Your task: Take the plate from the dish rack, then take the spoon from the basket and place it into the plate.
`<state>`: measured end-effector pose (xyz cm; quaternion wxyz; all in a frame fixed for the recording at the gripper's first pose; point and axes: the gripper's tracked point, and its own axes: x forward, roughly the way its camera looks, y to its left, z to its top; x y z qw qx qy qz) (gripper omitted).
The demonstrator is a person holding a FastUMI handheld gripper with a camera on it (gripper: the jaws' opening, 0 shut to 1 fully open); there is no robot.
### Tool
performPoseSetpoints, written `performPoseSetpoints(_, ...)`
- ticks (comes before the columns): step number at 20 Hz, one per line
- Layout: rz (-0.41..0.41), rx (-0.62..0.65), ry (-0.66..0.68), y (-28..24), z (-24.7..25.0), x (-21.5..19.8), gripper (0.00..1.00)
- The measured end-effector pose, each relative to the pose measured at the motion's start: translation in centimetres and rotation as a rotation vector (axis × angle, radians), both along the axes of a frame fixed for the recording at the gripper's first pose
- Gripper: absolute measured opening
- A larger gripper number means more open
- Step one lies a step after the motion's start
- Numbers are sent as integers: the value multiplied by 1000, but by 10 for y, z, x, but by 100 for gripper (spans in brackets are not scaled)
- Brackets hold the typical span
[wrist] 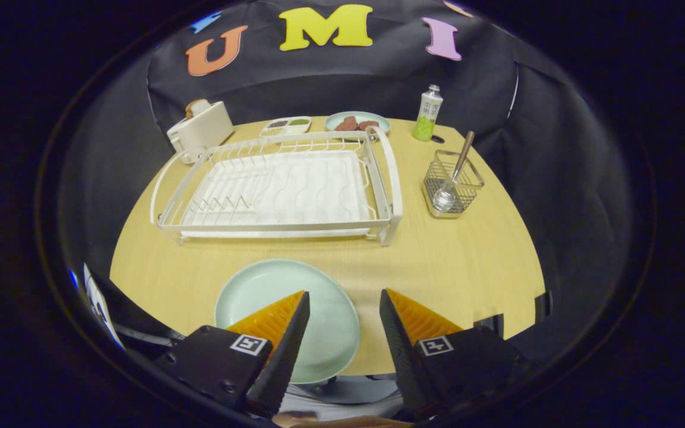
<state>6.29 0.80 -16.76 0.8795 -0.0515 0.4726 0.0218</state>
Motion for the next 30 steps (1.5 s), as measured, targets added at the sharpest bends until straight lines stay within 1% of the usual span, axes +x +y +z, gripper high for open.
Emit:
performPoseSetpoints(7,2,-2,12,-4,-1,-1,78)
performPoseSetpoints(11,-25,5,-3,-19,7,9,78)
performPoseSetpoints(14,-13,43,-32,-27,17,24,78)
performPoseSetpoints(17,-5,15,-196,-52,39,56,78)
performPoseSetpoints(20,25,69,-327,-66,59,85,78)
performPoseSetpoints(23,26,90,-442,-98,76,112,79)
performPoseSetpoints(25,44,114,-503,-112,82,127,81)
performPoseSetpoints(27,60,114,-541,-127,83,143,89)
performPoseSetpoints(28,53,107,-551,-134,82,153,100)
performPoseSetpoints(30,49,102,-548,-143,75,169,100)
